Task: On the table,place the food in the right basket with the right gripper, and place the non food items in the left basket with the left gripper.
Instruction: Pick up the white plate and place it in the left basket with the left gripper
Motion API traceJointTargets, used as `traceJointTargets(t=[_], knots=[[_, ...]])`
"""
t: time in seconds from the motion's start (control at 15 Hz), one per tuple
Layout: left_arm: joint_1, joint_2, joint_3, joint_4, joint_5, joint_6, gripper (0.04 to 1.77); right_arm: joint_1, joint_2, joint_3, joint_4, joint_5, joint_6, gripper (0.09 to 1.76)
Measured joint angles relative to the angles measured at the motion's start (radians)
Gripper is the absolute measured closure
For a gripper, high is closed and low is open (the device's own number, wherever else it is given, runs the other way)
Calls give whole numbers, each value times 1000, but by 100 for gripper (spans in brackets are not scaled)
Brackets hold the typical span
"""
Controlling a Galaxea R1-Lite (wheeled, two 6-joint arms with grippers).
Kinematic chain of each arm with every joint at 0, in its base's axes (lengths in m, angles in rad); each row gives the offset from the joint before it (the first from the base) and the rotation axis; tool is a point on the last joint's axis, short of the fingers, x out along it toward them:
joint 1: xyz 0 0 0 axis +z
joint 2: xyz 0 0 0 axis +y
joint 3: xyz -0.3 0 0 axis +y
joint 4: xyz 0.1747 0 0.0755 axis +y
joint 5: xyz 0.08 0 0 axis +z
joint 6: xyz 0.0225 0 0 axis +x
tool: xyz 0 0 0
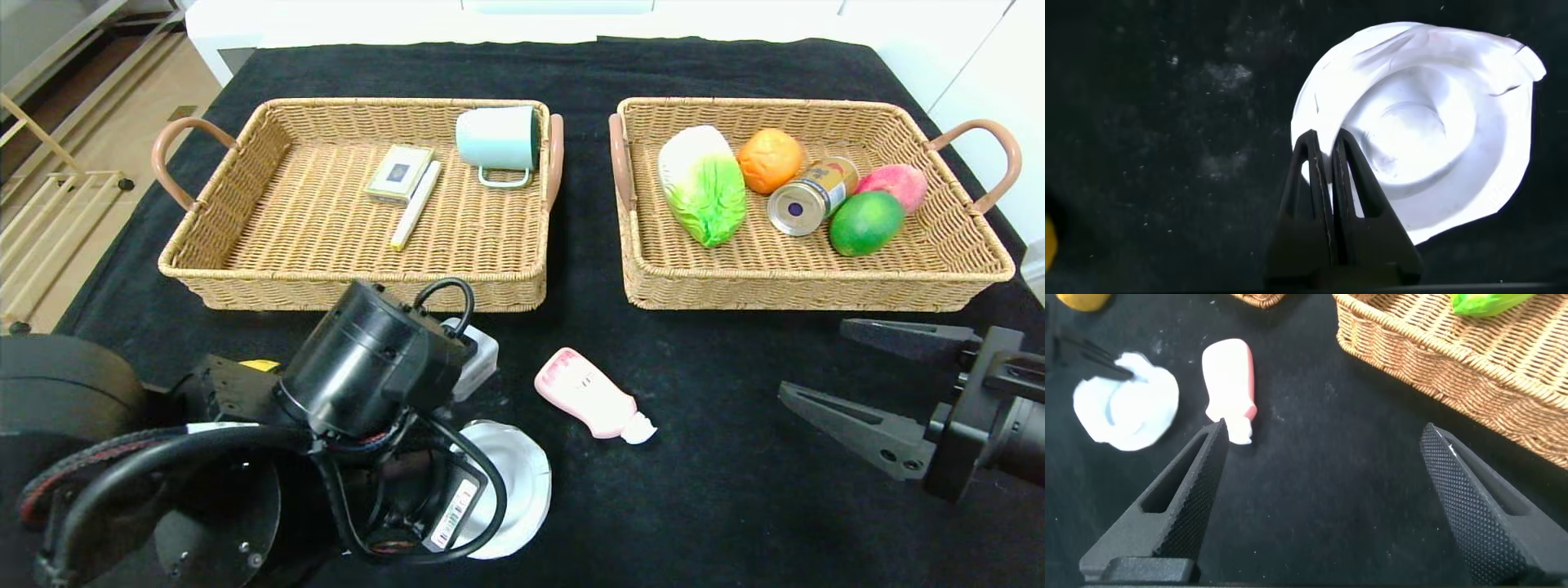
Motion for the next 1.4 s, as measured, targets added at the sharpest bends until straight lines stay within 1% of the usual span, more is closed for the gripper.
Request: traceJointTargets(t=[0.33,0.47,0.6,0.93,1.2,1.4], knots=[[4,-70,-2,-4,-1,-24,168,0,5,-1,0,0,-1,14],[21,-94,-14,-8,-1,-38,168,-1,5,-1,0,0,-1,14],[55,-117,-46,-33,-2,-39,168,-1,6,-1,0,1,-1,14],[120,-140,-149,-40,-6,-54,168,0,13,4,0,0,-27,14],[213,-110,-256,-41,-13,-54,168,-1,13,5,0,0,-29,14],[274,-71,-333,-43,-33,-56,168,-1,10,5,0,0,-30,14]])
